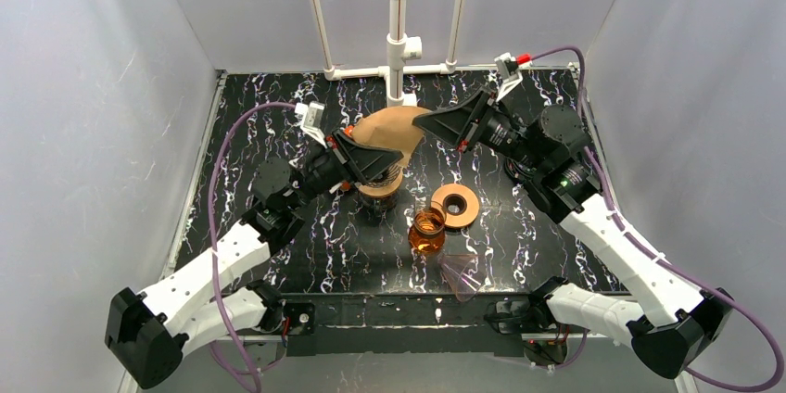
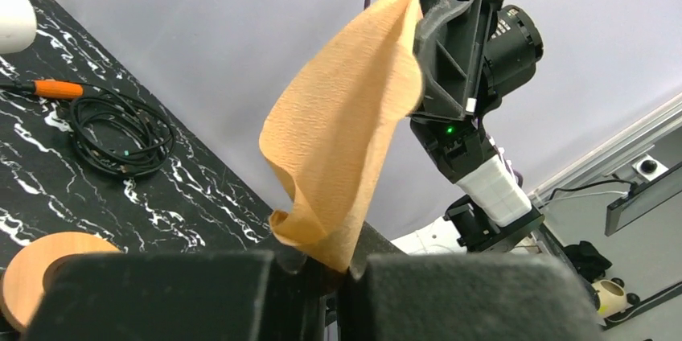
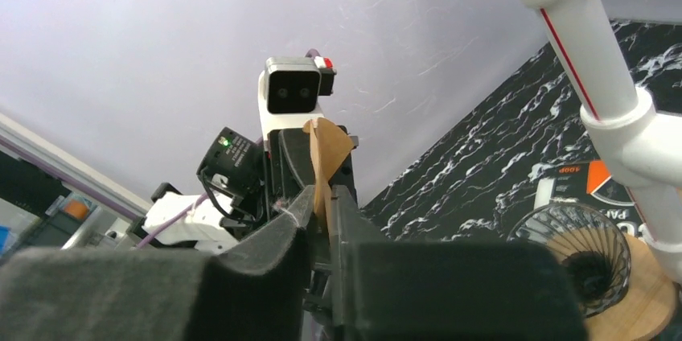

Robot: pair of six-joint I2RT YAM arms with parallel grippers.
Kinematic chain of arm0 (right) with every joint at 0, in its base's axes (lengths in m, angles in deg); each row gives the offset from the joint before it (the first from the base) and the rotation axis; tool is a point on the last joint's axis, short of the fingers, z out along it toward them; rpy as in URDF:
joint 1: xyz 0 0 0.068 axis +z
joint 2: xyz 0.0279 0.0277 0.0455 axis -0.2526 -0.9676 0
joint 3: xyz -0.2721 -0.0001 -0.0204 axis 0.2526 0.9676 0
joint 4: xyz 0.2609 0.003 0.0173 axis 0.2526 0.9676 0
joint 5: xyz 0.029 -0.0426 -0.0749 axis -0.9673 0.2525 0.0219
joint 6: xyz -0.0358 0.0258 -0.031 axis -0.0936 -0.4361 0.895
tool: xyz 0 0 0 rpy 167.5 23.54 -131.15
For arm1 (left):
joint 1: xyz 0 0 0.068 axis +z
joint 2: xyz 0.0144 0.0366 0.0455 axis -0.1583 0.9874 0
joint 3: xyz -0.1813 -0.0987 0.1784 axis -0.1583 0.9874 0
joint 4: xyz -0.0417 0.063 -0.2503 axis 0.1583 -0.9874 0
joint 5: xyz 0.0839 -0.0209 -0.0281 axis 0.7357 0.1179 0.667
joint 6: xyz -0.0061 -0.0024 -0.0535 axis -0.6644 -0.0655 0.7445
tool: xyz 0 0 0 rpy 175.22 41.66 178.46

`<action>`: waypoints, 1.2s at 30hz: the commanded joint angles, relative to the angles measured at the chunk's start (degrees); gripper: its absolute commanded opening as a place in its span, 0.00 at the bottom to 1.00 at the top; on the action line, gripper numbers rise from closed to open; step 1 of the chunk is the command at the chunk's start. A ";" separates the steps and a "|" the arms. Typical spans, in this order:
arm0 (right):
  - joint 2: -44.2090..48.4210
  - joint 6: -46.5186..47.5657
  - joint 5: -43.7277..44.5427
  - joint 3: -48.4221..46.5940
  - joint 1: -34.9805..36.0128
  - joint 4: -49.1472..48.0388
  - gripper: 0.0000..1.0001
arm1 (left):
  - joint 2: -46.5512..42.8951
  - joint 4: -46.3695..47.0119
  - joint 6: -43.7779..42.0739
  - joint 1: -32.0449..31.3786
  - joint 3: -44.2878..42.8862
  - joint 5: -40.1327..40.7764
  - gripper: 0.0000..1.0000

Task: Place the coffee filter in the dripper
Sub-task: Pick up the coffee filter from the center of the board.

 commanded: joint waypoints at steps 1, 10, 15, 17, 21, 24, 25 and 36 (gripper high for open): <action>0.93 1.61 0.75 0.90 -0.22 0.08 0.41 | -4.04 0.54 -5.34 0.17 1.79 0.77 0.00; 4.34 8.71 3.69 2.33 -0.52 13.97 0.98 | -12.04 -25.87 -30.54 0.14 -0.16 -4.20 0.00; 5.98 10.25 4.09 3.02 -0.56 18.80 0.98 | -15.62 -42.68 -49.11 0.16 -2.03 -2.02 0.00; 6.43 10.20 3.76 3.88 -0.56 19.45 0.98 | -16.14 -48.71 -55.97 0.15 -3.59 -1.17 0.00; 6.00 9.73 1.59 4.90 -0.56 19.49 0.98 | -17.39 -53.06 -67.29 0.18 -3.91 -1.22 0.00; 4.36 10.25 -1.71 5.19 -0.57 19.36 0.98 | -17.55 -52.85 -74.25 0.13 -3.04 -3.29 0.00; 3.73 10.27 -3.19 5.38 -0.57 19.25 0.98 | -17.46 -52.80 -76.28 0.14 -2.88 -4.34 0.00; 0.77 14.39 -13.20 11.38 2.01 16.74 0.98 | -17.93 -52.01 -98.32 0.16 -0.23 -15.76 0.00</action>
